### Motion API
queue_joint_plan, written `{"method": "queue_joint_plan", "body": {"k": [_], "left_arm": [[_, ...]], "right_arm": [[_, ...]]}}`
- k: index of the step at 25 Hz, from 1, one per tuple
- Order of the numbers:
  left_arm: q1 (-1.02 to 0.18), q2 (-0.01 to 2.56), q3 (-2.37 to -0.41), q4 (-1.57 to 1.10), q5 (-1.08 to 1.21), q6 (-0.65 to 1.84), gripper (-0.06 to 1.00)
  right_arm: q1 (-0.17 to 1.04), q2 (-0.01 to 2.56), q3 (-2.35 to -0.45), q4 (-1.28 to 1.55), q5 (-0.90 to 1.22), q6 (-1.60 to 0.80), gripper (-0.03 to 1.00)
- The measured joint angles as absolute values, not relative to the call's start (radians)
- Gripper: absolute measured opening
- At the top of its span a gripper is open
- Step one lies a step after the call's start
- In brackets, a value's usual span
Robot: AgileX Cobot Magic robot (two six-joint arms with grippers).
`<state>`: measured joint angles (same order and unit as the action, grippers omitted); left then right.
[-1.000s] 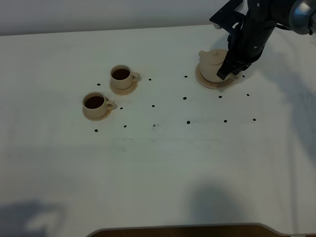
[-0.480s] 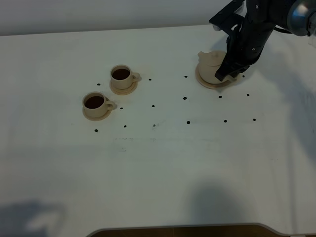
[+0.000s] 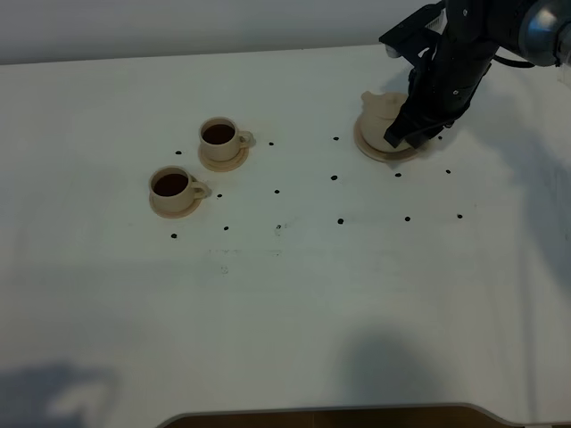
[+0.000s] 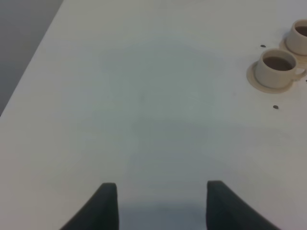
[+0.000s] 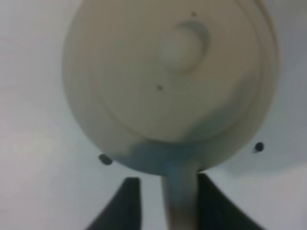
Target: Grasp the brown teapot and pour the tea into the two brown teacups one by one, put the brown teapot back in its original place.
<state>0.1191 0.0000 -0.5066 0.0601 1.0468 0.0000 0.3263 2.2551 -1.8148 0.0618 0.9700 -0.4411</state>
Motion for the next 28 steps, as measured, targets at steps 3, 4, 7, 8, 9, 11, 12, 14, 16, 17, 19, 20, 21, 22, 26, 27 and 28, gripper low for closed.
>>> {"method": "queue_joint_plan", "body": {"k": [3, 4, 7, 8, 9, 11, 12, 14, 16, 17, 19, 20, 21, 22, 26, 27, 28], "left_arm": [[0.119, 0.0, -0.507, 0.06, 1.047, 0.0, 0.44], [0.119, 0.0, -0.507, 0.06, 1.047, 0.0, 0.44], [0.119, 0.0, -0.507, 0.06, 1.047, 0.0, 0.44], [0.119, 0.0, -0.507, 0.06, 1.047, 0.0, 0.44], [0.119, 0.0, -0.507, 0.06, 1.047, 0.0, 0.44], [0.119, 0.0, -0.507, 0.06, 1.047, 0.0, 0.44], [0.119, 0.0, -0.507, 0.06, 1.047, 0.0, 0.44], [0.119, 0.0, -0.507, 0.06, 1.047, 0.0, 0.44], [0.119, 0.0, -0.507, 0.06, 1.047, 0.0, 0.44], [0.119, 0.0, -0.507, 0.06, 1.047, 0.0, 0.44], [0.119, 0.0, -0.507, 0.06, 1.047, 0.0, 0.44], [0.119, 0.0, -0.507, 0.06, 1.047, 0.0, 0.44], [0.119, 0.0, -0.507, 0.06, 1.047, 0.0, 0.44], [0.119, 0.0, -0.507, 0.06, 1.047, 0.0, 0.44], [0.119, 0.0, -0.507, 0.06, 1.047, 0.0, 0.44], [0.119, 0.0, -0.507, 0.06, 1.047, 0.0, 0.44], [0.119, 0.0, -0.507, 0.06, 1.047, 0.0, 0.44]], "right_arm": [[0.326, 2.255, -1.815, 0.064, 1.002, -0.434, 0.49], [0.326, 2.255, -1.815, 0.064, 1.019, -0.432, 0.53], [0.326, 2.255, -1.815, 0.064, 1.072, -0.411, 0.62], [0.326, 2.258, -1.815, 0.064, 1.091, -0.402, 0.64], [0.326, 2.257, -1.815, 0.064, 1.113, -0.391, 0.64], [0.326, 2.251, -1.815, 0.064, 1.158, -0.368, 0.65], [0.326, 2.24, -1.815, 0.064, 1.183, -0.359, 0.65], [0.326, 2.209, -1.815, 0.064, 1.204, -0.333, 0.64], [0.326, 2.156, -1.813, 0.069, 1.209, -0.301, 0.62], [0.326, 2.124, -1.803, 0.071, 1.209, -0.284, 0.6], [0.326, 2.058, -1.761, 0.078, 1.209, -0.261, 0.57], [0.326, 2.02, -1.735, 0.083, 1.209, -0.254, 0.56], [0.326, 1.988, -1.698, 0.09, 1.209, -0.246, 0.55], [0.326, 1.949, -1.655, 0.095, 1.209, -0.238, 0.54], [0.326, 1.776, -1.465, 0.102, 1.213, -0.214, 0.51], [0.326, 1.725, -1.421, 0.102, 1.214, -0.211, 0.51], [0.326, 1.681, -1.368, 0.102, 1.214, -0.206, 0.5]]}}
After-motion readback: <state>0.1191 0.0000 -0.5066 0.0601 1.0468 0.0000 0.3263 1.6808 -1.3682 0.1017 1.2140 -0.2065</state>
